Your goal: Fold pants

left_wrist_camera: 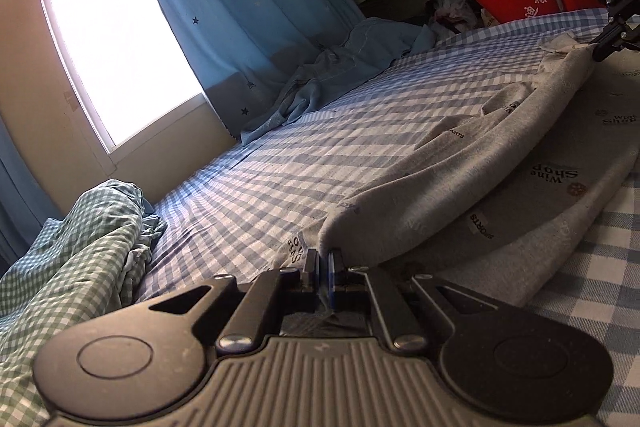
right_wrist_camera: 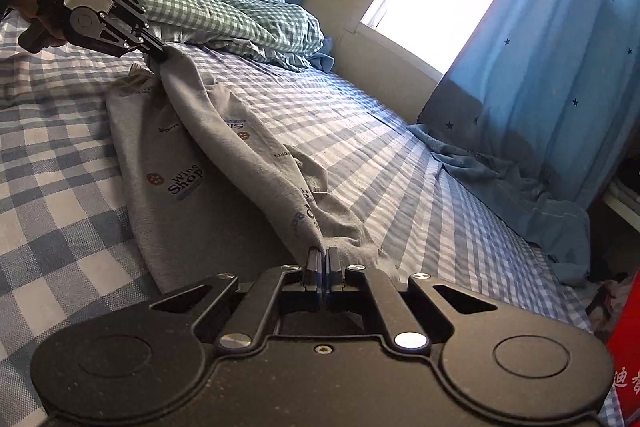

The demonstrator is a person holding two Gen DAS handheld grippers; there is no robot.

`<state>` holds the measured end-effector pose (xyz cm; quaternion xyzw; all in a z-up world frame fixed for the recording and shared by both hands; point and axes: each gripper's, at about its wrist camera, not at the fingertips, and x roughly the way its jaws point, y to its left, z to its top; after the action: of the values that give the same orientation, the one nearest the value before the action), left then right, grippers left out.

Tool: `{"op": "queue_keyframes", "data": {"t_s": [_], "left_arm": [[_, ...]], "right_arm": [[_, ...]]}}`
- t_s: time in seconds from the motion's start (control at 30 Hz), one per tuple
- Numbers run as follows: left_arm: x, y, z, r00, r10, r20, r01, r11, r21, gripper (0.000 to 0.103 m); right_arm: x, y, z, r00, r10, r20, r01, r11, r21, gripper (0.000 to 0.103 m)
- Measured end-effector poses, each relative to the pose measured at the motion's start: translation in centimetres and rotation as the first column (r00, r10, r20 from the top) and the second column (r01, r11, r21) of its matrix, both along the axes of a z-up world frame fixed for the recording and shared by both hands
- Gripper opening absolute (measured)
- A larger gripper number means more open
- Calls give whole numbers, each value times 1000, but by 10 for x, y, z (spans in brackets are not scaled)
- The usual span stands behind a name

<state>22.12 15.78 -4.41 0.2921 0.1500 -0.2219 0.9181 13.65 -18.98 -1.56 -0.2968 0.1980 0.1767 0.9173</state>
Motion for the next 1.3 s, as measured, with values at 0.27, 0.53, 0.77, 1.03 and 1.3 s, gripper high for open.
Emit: {"op": "queue_keyframes", "data": {"t_s": [0.27,0.53,0.77,1.03,1.3], "left_arm": [[-13,13,-16,999,-24,-37,26,998,52,3],[-29,21,-7,997,6,-83,-7,1000,-17,70],[-39,24,32,985,97,-142,-135,949,-286,95],[28,-5,45,807,462,-369,-576,755,-314,96],[15,24,29,721,547,-426,-669,709,-223,96]], "right_arm": [[-24,22,-19,997,38,-65,-41,998,-40,0],[-28,20,-27,994,15,-110,-16,1000,-10,19],[-26,5,-5,997,9,-70,-1,993,115,58],[51,6,-1,975,-114,-191,154,965,211,66],[18,11,-13,965,-21,-263,59,989,136,67]]}}
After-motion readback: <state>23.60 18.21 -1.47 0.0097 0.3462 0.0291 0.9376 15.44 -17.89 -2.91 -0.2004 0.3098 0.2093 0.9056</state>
